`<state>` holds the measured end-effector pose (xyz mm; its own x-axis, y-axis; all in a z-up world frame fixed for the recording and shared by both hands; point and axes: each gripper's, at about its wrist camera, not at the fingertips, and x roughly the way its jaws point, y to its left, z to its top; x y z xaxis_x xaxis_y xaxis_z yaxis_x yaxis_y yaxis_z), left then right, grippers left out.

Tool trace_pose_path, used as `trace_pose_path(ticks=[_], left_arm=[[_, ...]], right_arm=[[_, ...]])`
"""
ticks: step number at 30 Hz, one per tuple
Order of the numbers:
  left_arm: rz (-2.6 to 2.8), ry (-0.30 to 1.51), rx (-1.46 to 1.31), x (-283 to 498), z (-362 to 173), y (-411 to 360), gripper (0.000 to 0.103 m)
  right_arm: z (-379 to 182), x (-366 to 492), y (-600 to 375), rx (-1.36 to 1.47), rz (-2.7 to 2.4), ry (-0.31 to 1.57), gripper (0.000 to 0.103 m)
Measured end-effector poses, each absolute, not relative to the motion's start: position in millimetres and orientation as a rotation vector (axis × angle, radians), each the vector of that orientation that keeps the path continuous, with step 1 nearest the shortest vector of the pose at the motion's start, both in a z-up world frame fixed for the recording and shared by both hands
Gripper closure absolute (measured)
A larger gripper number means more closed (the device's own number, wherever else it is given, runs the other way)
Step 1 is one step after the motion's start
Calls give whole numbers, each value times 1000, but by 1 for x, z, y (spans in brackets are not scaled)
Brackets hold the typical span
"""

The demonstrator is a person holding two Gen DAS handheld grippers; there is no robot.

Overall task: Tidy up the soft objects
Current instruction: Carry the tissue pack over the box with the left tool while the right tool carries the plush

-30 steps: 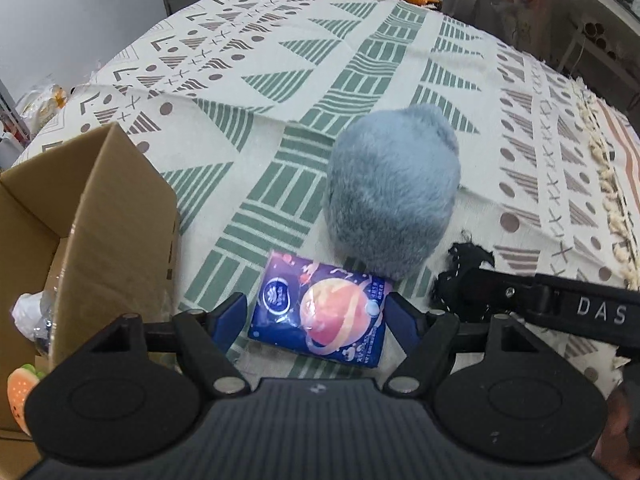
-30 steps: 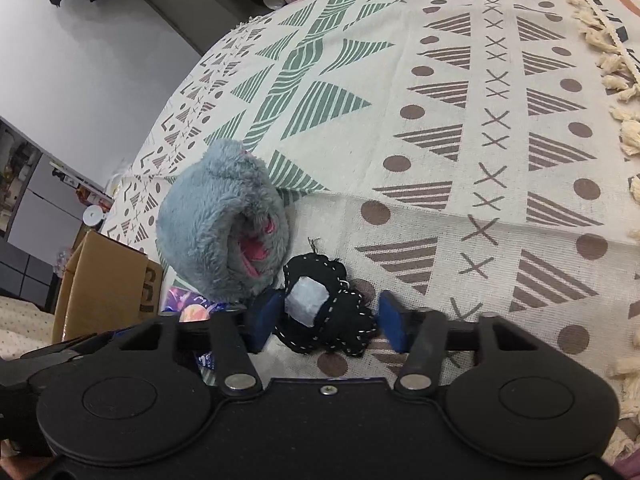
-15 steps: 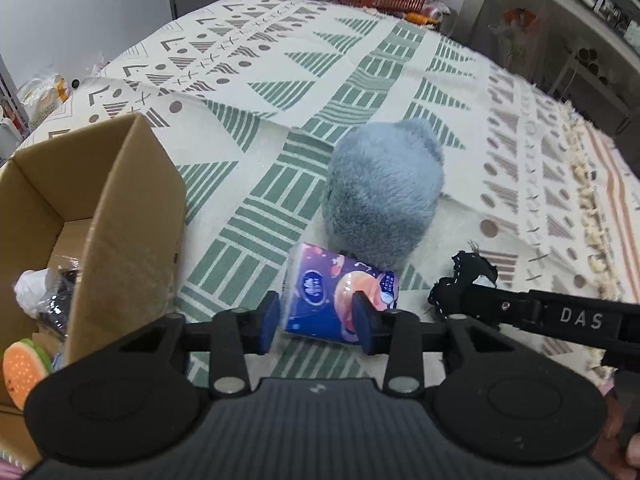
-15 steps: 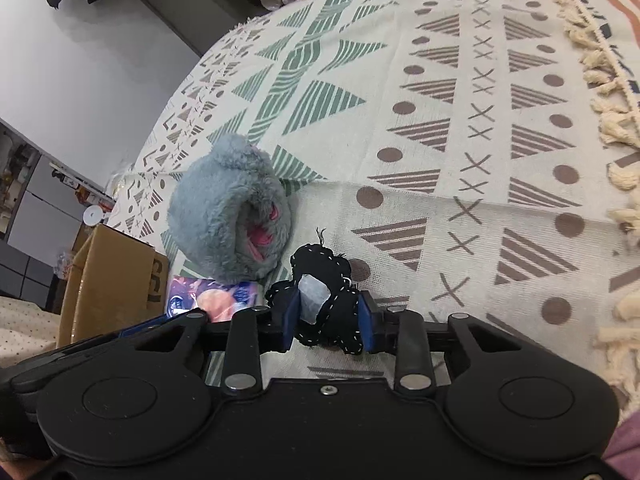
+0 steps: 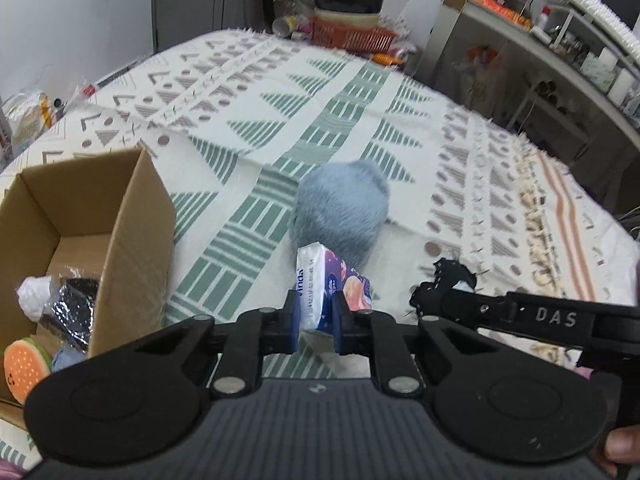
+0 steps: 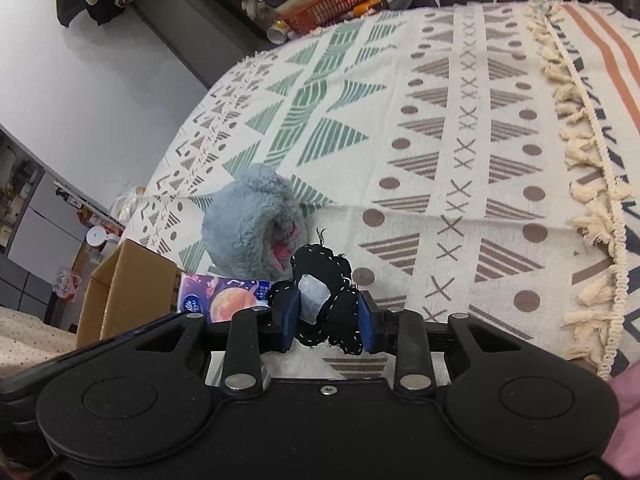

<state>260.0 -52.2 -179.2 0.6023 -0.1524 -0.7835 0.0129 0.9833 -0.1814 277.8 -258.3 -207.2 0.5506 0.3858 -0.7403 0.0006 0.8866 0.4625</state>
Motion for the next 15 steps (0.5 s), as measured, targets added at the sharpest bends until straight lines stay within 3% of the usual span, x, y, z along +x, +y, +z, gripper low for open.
trace_pose_path(ticks=[15], left_arm=[[-99,812,-223,236,-120,-20,89]], right_arm=[[-157,260,-247,384,254,843,72]])
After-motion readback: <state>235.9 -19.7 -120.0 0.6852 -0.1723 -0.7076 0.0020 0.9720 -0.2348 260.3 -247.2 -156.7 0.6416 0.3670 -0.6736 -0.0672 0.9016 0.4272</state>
